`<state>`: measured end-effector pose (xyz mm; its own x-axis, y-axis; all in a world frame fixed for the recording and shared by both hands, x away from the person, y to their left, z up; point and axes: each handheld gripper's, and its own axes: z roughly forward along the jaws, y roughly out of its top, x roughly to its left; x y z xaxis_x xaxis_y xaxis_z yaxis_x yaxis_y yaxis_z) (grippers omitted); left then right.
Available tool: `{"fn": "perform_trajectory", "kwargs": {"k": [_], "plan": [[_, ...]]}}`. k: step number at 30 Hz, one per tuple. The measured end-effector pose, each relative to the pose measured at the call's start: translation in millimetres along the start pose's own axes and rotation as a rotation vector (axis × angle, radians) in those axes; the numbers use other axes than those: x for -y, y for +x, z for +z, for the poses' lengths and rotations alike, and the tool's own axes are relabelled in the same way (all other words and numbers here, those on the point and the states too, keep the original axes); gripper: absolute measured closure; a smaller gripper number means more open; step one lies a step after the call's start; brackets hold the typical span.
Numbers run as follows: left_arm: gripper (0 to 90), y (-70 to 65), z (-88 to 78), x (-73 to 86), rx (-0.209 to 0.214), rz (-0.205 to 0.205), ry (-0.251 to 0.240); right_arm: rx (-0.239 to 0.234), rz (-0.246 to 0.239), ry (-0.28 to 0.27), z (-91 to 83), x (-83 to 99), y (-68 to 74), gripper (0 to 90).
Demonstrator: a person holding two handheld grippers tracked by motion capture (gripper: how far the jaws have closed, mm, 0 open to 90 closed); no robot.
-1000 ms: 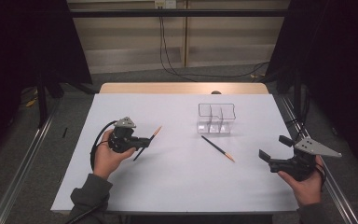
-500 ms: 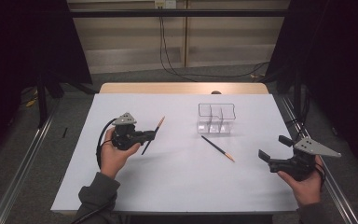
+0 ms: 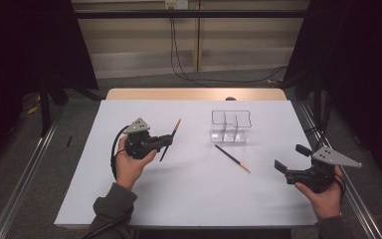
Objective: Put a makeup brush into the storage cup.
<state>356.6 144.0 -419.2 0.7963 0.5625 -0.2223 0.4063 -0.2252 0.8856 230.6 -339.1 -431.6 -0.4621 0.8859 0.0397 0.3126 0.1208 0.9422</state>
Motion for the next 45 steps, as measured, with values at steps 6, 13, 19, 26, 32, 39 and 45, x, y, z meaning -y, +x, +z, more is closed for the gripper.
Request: {"fn": "perform_trajectory", "kwargs": {"k": [6,13,19,26,32,39,45], "plan": [[83.7,-4.9,4.8,-1.7,-0.003,0.005,-0.018,-0.007,-0.008,0.000,1.6,0.3,0.4,1.9],[83.8,-8.9,9.8,-1.7,0.014,-0.003,-0.050,-0.010,0.001,0.002,4.4,0.0,2.7,1.9],[83.7,-12.5,13.5,-1.9,0.027,-0.005,-0.073,-0.027,0.000,-0.001,10.0,-1.4,6.1,1.8],[83.7,-20.5,19.0,-3.6,0.053,0.007,-0.097,-0.033,0.002,-0.003,14.1,-2.9,9.4,1.8],[83.7,-25.1,23.3,-3.9,0.064,0.012,-0.114,-0.041,0.012,-0.006,17.8,-4.0,10.9,1.8],[83.7,-30.7,29.5,-4.2,0.067,0.028,-0.112,-0.061,0.018,0.006,24.4,-4.6,15.5,1.8],[83.7,-34.0,32.9,-5.0,0.070,0.037,-0.124,-0.080,0.036,0.003,28.9,-8.2,18.4,1.8]]}}
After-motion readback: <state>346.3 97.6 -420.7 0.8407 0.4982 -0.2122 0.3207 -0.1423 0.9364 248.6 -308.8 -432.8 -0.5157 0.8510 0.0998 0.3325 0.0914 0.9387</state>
